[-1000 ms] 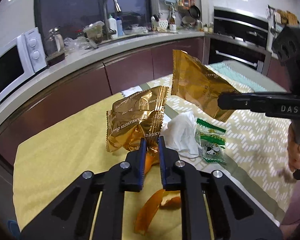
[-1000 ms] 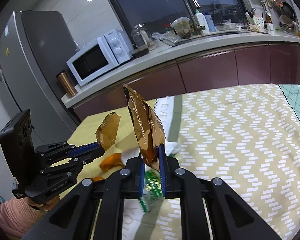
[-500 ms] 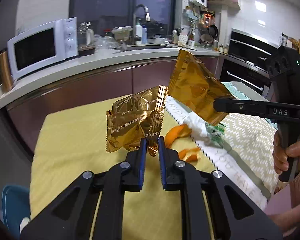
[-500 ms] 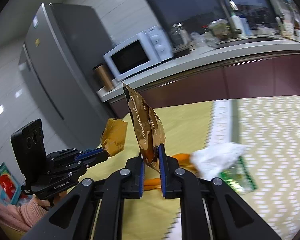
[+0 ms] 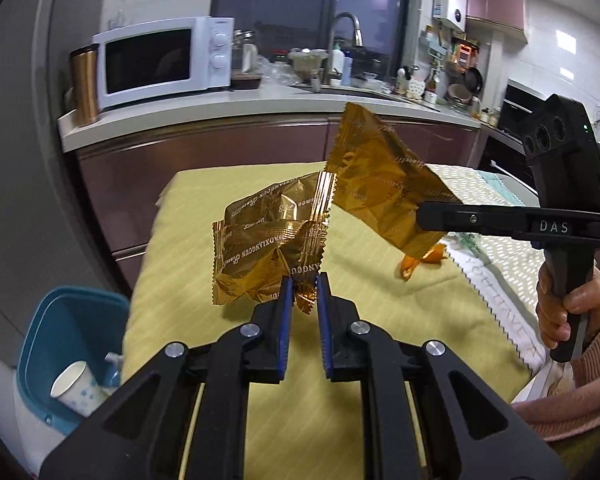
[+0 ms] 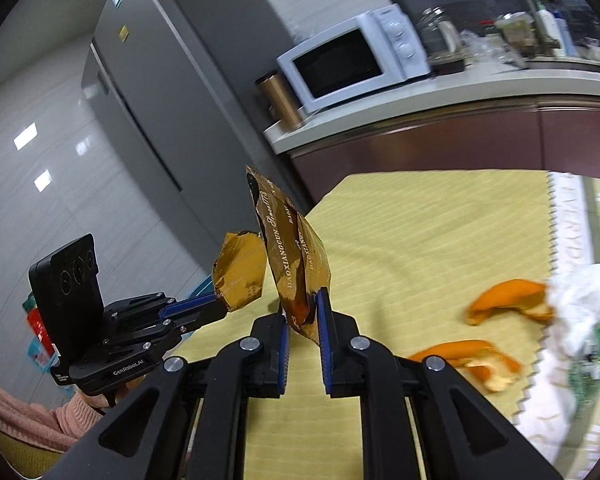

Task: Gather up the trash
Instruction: 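Lift both gold wrappers and carry them toward the teal bin, then lower both wrappers into the teal bin and open both grippers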

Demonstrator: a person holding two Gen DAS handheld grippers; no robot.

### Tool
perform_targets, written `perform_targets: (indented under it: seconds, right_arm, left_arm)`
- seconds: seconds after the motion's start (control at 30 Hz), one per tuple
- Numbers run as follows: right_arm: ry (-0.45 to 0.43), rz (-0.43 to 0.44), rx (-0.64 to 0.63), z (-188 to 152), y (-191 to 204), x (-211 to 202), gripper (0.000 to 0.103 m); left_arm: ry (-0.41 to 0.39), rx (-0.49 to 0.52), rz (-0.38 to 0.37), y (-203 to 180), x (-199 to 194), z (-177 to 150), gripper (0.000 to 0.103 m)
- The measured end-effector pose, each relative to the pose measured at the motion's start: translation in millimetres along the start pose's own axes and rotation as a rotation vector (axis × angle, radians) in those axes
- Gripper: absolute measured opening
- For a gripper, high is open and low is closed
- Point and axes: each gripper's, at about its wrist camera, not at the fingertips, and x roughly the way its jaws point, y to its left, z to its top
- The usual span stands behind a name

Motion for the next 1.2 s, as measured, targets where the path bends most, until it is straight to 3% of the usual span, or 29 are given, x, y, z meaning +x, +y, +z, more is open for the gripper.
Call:
perform_targets:
  seconds: [0.5,1.2]
  right_arm:
    - [0.081,0.092,-0.057,-5,37,56,0.012]
    - [0.191,0.229,-0.121,8,87,122,0.012]
  left_arm:
    - [-0.028,-0.077,0.083,38,-36,-23,0.013]
    - [-0.061,-0.232,0.275,133,-81,-39,0.013]
